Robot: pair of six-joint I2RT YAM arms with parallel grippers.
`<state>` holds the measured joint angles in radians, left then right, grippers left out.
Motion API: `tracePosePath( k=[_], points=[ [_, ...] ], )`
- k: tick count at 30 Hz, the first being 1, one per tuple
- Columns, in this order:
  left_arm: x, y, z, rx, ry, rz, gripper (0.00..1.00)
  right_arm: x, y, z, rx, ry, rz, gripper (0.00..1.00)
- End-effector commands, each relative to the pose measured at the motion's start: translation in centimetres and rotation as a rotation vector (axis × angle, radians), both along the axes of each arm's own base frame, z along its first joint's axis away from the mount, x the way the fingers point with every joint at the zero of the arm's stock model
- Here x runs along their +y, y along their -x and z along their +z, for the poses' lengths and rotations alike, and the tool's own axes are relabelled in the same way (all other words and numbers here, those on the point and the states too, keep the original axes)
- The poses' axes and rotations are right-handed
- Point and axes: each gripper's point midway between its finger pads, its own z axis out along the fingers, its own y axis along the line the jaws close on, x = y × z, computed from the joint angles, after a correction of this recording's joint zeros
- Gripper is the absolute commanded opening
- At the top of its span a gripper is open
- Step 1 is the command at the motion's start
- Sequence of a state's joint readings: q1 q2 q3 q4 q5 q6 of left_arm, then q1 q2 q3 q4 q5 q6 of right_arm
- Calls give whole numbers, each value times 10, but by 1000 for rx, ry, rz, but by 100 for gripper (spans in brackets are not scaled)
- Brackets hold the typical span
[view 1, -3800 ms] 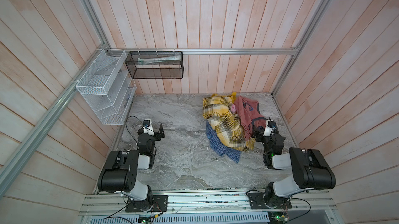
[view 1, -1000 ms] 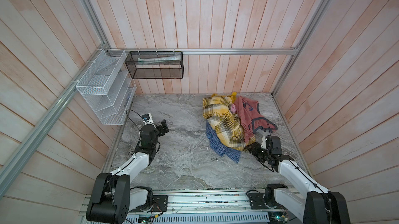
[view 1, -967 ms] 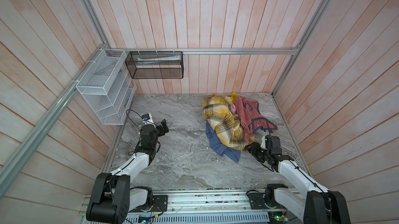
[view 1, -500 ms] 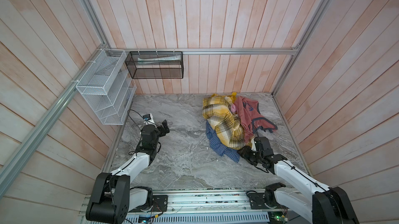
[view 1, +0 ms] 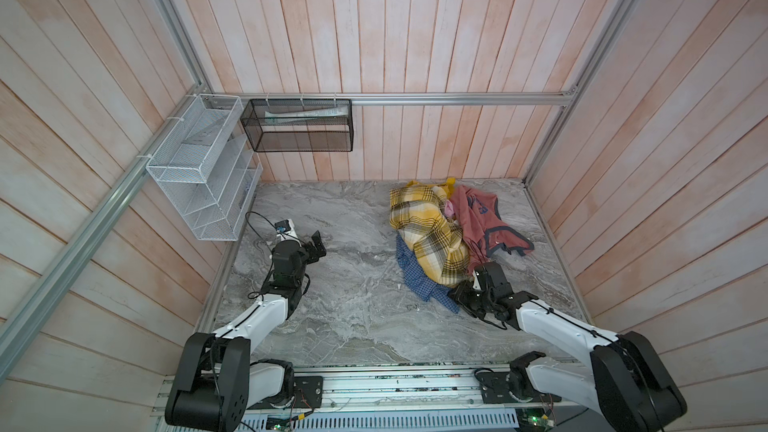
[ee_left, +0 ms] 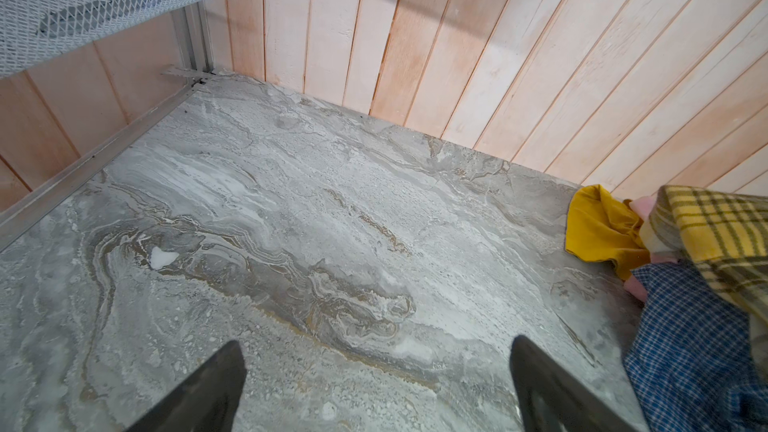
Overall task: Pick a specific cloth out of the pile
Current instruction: 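Grasp the blue checked shirt with the right gripper and drag it up the pile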
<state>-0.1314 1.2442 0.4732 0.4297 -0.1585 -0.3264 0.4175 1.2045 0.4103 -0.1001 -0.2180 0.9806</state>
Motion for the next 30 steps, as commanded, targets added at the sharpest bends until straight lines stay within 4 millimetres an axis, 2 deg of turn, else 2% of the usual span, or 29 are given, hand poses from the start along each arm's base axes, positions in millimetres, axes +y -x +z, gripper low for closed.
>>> tracePosePath(
  k=[1, 4, 6, 7, 13, 16, 20, 26, 30],
  points=[
    [2, 0, 7, -8, -2, 15, 100, 1, 0, -9, 25, 29, -11, 36],
    [3, 1, 6, -4, -3, 21, 100, 2, -6, -1, -12, 13, -27, 16],
    [3, 1, 7, -8, -5, 21, 100, 4, -13, 11, -63, -6, -36, 3],
    [3, 1, 6, -5, -4, 21, 100, 5, -16, 16, -81, -16, -37, 0],
    [2, -1, 7, -3, -8, 19, 100, 19, -36, 69, -252, -86, 6, 0],
    [2, -2, 5, 24, -36, 18, 100, 27, -44, 101, -336, -142, 27, 0],
    [-1, -3, 6, 38, -64, 3, 100, 40, -53, 154, -462, -224, 62, 0],
    [-4, -4, 7, 38, -66, -5, 100, 39, -61, 227, -616, -238, 70, 0],
    [-12, -5, 7, 44, -94, -31, 100, 38, -61, 259, -687, -244, 76, 0]
  ],
)
